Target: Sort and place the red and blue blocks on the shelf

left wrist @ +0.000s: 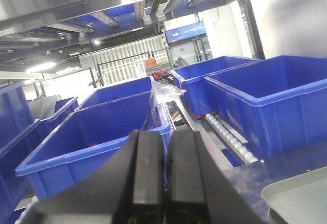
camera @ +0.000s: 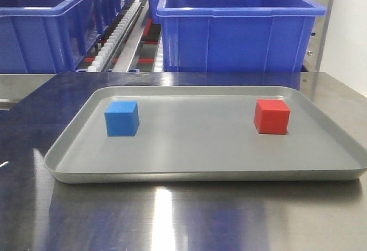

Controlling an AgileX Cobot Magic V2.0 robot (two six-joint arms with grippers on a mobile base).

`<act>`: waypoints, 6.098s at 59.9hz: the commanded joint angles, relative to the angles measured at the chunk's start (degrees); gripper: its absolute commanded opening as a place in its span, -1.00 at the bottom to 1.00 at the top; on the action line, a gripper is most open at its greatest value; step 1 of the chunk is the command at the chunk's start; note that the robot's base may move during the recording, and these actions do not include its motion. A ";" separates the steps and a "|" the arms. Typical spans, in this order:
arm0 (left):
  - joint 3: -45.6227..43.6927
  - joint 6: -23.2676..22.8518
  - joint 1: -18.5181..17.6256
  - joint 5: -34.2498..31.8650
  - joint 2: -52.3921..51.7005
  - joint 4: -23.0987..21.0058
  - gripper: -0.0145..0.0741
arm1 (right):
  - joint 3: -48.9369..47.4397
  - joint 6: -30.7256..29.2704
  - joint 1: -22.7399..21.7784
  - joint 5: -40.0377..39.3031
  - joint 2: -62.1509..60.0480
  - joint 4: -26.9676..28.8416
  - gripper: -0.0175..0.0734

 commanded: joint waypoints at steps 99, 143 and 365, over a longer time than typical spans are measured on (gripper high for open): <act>2.16 -0.36 -0.48 -3.84 -0.80 -1.23 -0.39 | -11.05 0.05 0.06 0.42 8.89 -0.01 -0.48; 2.16 -0.36 -0.48 -3.84 -0.80 -1.23 -0.39 | -55.68 0.05 0.36 44.51 64.99 7.66 -0.48; 2.16 -0.36 -0.48 -3.84 -0.80 -1.23 -0.39 | -75.20 0.62 12.75 48.54 95.15 0.92 -0.49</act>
